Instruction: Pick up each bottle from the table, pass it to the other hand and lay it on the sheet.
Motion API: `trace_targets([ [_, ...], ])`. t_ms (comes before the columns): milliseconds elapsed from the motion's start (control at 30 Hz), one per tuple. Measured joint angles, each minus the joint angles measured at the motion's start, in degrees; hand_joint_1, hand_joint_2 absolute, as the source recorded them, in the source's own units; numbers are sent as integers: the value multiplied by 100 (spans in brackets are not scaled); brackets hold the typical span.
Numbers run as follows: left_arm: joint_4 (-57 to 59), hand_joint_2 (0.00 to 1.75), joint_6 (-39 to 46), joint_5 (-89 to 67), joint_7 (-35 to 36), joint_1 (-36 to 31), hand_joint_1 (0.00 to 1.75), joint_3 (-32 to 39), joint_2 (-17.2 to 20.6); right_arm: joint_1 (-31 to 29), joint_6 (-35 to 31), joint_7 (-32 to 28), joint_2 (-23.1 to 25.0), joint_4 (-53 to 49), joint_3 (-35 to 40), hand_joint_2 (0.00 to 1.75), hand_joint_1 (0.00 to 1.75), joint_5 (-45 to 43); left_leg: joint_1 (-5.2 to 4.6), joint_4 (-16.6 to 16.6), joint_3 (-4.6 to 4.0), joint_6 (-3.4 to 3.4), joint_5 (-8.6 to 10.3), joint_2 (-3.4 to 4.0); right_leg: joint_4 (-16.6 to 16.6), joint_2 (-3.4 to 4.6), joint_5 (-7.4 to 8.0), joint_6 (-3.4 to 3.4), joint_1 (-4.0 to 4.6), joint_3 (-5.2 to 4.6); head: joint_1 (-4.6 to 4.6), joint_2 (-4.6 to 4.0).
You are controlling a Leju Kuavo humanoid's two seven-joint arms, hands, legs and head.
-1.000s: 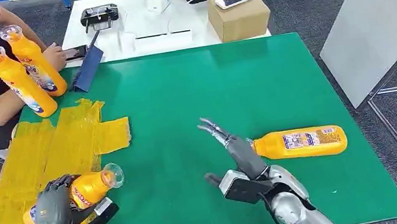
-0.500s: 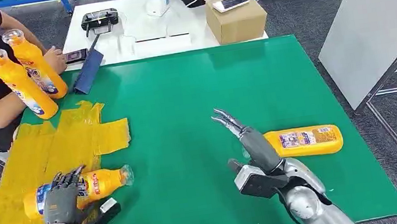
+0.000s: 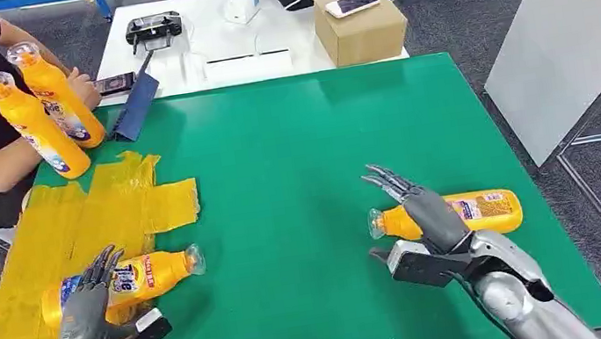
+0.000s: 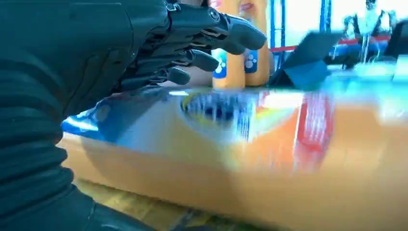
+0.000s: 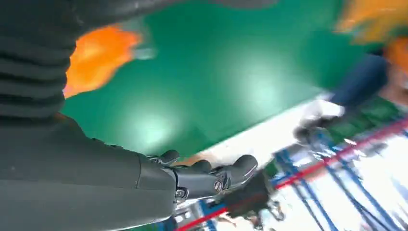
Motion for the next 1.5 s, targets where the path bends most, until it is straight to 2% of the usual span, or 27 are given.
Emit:
trace_targets([
  [133, -741, 175, -657, 2078, -897, 256, 0, 354, -369, 440, -15, 124, -401, -7, -342, 175, 0, 342, -4, 4, -61, 17, 12, -10, 0, -11, 11, 13, -1, -9, 0, 0],
  [233, -1119, 175, -1050, 2589, -1055, 352, 0, 560, -557, 617, -7, 168, -557, -15, -544, 175, 0, 457, -8, 6, -80, 20, 15, -6, 1, -8, 16, 18, -3, -26, 0, 0],
  [333, -1461, 175, -2310, 4059, -1435, 441, 0, 858, -703, 522, 233, 299, -685, 28, -666, 175, 0, 443, -9, 6, -82, 20, 15, 1, 1, -5, 16, 18, -5, -33, 0, 0],
  [467, -1824, 175, -3073, 4706, -1551, 520, 0, 1217, -893, 18, 378, 258, -852, 511, -780, 175, 0, 498, -8, 6, -83, 22, 17, 0, 0, -6, 16, 18, -6, -39, 2, 0],
  [633, -1953, 175, -3327, 4804, -1544, 534, 0, 1294, -1003, -348, 382, 240, -850, 1067, -776, 175, 0, 644, -9, 6, -85, 24, 19, -4, 1, -10, 16, 18, -6, -35, 0, 0],
  [900, -2001, 175, -3189, 4754, -1501, 480, 0, 1029, -1075, -984, 411, 247, -764, 2288, -655, 175, 0, 677, -13, 8, -89, 25, 20, -8, 1, -12, 17, 20, -12, -39, -2, 0],
  [1300, -1903, 175, -3189, 4857, -1492, 243, 0, 924, -1001, -1204, 1001, 306, -1248, 2968, -310, 175, 0, 275, -19, 9, -100, 25, 20, -9, 1, -13, 17, 21, -14, -45, -2, 0],
  [1333, -1892, 175, -3191, 4859, -1492, 230, 0, 918, -999, -1216, 1063, 321, -1284, 2990, -280, 175, 166, 227, -19, 9, -99, 25, 20, -9, 1, -14, 17, 21, -14, -47, 0, 0],
  [1367, -1877, 175, -3200, 4876, -1492, 209, 0, 916, -999, -1231, 1190, 373, -1328, 3012, -249, 175, 175, 138, -19, 10, -99, 25, 20, -10, 0, -14, 17, 21, -15, -49, -4, 0],
  [1500, -1633, 175, -3239, 4933, -1498, -36, 0, 813, -961, -1252, 1936, 505, -1786, 3064, 63, 175, 175, -434, -21, 13, -101, 32, 25, -35, 0, -40, 17, 21, -19, -48, -2, 0],
])
